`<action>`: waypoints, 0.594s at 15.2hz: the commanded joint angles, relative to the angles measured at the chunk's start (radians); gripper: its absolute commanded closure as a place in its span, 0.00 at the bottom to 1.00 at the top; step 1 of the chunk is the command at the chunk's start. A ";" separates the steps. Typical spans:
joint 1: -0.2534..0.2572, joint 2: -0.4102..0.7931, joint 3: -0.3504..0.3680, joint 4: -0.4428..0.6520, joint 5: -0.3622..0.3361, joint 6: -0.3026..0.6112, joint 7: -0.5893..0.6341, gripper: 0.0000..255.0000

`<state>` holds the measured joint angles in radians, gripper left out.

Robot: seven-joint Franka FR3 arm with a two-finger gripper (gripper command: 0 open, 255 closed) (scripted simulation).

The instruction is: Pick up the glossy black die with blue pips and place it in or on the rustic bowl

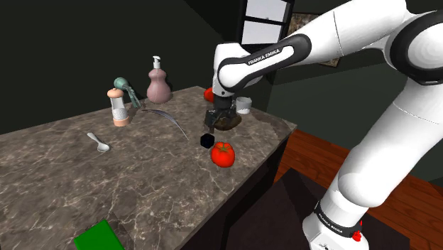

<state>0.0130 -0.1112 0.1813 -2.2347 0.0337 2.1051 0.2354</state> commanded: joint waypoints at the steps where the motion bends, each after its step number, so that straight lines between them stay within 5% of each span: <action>1: 0.001 0.076 0.006 0.036 -0.021 0.042 0.012 0.00; 4: 0.007 0.194 0.013 0.111 -0.058 0.084 0.036 0.00; 9: 0.010 0.228 0.011 0.093 -0.068 0.136 0.043 0.00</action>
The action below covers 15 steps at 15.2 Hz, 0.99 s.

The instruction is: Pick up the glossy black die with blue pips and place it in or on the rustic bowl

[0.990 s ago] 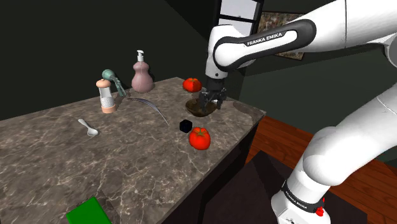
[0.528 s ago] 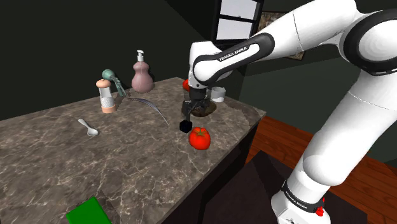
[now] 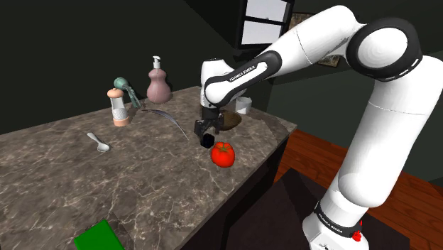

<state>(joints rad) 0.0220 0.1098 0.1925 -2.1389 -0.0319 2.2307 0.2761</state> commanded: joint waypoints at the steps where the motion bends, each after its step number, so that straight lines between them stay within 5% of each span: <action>1: 0.001 0.015 0.000 -0.009 -0.004 0.023 0.004 0.00; 11: 0.002 0.035 -0.001 -0.021 -0.010 0.056 0.008 0.00; 12: 0.002 0.035 -0.001 -0.021 -0.010 0.056 0.008 1.00; 15: 0.002 0.035 -0.001 -0.022 -0.010 0.056 0.008 1.00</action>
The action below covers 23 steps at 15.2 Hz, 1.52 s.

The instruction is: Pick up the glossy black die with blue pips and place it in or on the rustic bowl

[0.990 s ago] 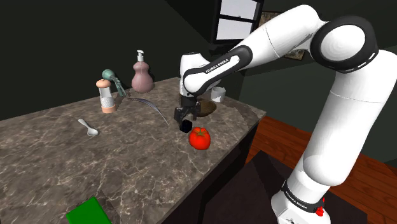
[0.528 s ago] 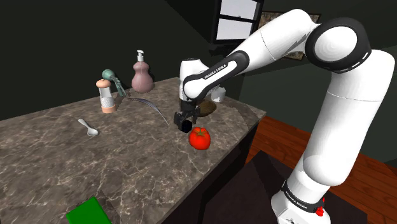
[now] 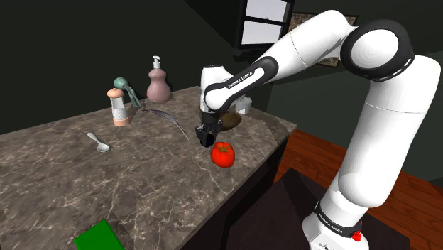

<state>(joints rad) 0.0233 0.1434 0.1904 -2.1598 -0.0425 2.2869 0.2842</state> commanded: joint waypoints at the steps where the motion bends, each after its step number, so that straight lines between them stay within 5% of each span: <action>1: 0.001 0.001 0.001 -0.001 0.001 0.000 0.000 1.00; 6: 0.001 0.001 0.001 0.000 0.000 0.000 0.000 1.00; 23: -0.004 -0.111 0.004 0.105 0.030 -0.216 -0.022 1.00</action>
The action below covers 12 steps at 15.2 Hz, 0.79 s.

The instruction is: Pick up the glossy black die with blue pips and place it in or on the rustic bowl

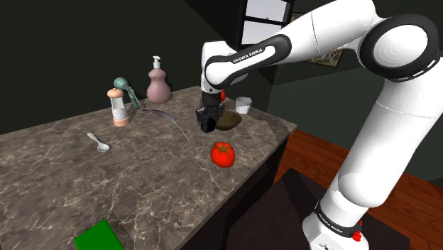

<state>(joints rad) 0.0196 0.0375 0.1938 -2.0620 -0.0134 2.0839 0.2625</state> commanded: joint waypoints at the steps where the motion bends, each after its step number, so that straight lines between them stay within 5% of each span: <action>1: 0.000 -0.010 0.000 0.016 0.002 -0.026 -0.001 1.00; 12: -0.001 -0.048 -0.001 0.114 0.011 -0.161 -0.008 1.00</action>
<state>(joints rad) 0.0177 -0.0111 0.1924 -1.9573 -0.0025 1.9316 0.2537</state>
